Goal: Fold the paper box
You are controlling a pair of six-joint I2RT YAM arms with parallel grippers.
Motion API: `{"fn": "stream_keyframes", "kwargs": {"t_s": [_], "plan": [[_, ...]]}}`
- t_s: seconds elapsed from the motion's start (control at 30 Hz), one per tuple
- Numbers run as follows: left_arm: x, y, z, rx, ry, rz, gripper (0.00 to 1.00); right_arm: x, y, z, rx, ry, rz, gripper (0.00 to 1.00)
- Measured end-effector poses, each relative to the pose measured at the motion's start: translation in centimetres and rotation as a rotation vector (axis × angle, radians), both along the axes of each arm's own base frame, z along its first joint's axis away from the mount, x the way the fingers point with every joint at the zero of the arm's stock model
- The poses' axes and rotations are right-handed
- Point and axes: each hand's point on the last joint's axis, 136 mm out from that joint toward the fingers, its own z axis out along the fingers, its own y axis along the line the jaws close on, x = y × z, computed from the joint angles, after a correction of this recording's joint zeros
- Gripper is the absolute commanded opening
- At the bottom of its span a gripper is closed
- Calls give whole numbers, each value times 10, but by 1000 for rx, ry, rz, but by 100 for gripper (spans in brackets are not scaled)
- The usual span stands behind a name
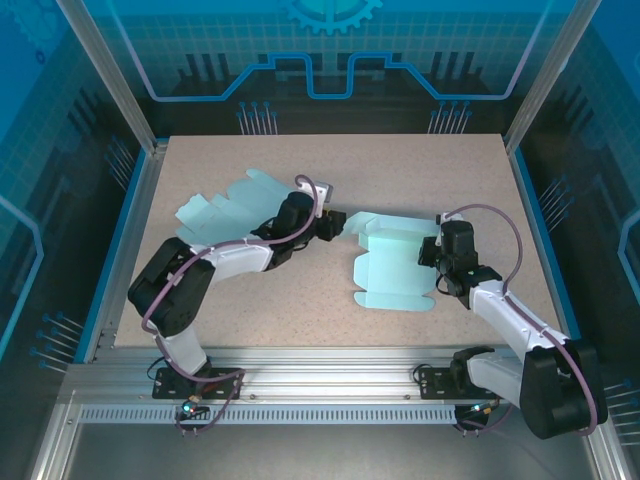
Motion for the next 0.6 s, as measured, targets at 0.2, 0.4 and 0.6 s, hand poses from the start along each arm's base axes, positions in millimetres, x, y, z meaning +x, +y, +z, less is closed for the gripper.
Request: {"fn": "stream_keyframes", "kwargs": {"t_s": [0.2, 0.4, 0.6], "plan": [[-15, -20, 0, -7, 3, -76, 52, 0, 0, 0, 0, 0, 0, 0], [-23, -30, 0, -4, 1, -110, 52, 0, -1, 0, -1, 0, -3, 0], [-33, -32, -4, -9, 16, -140, 52, 0, -1, 0, -3, 1, -3, 0]]}}
